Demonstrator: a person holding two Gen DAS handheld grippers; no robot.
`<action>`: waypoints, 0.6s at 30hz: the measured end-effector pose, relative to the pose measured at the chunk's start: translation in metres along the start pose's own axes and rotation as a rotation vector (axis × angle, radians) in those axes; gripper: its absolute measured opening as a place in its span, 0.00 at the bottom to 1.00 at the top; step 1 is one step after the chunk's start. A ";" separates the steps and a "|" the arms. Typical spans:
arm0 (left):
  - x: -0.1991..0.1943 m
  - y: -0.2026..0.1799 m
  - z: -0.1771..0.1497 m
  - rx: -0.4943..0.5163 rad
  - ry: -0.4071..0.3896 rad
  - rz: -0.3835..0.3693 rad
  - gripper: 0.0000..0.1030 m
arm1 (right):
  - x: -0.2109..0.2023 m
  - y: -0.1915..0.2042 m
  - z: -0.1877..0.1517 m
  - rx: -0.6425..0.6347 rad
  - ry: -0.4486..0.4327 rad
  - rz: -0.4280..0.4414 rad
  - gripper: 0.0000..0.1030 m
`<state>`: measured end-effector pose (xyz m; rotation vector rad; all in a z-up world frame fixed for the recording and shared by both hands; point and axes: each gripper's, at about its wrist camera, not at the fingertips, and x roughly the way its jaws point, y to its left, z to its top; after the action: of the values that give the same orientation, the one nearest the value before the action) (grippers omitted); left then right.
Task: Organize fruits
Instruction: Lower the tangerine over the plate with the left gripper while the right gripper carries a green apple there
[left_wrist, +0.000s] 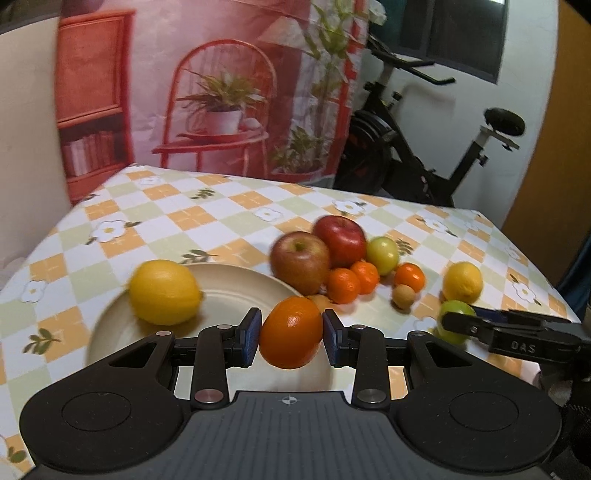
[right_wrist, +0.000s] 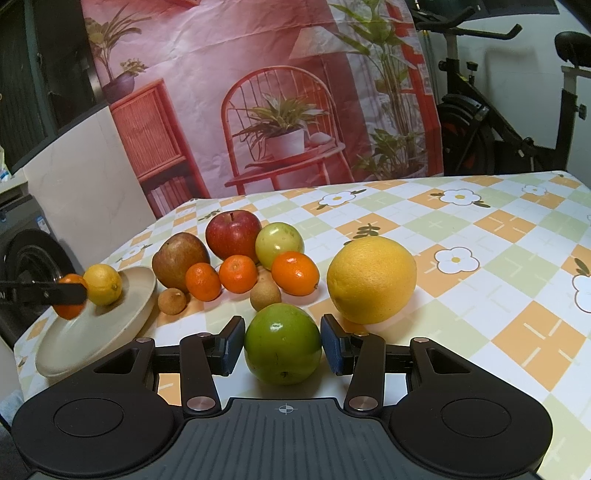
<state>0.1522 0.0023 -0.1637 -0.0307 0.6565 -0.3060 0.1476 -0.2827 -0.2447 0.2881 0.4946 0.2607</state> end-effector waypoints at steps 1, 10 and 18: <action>-0.001 0.004 0.001 -0.010 -0.001 0.008 0.37 | 0.000 0.000 0.000 -0.005 0.000 -0.003 0.41; -0.007 0.033 -0.004 -0.044 0.005 0.050 0.37 | -0.001 0.003 -0.001 -0.044 0.002 -0.026 0.41; -0.008 0.050 -0.009 -0.089 0.003 0.046 0.36 | 0.003 0.017 0.010 -0.099 0.044 -0.068 0.40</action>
<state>0.1538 0.0528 -0.1719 -0.1005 0.6727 -0.2326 0.1523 -0.2678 -0.2323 0.1692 0.5325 0.2253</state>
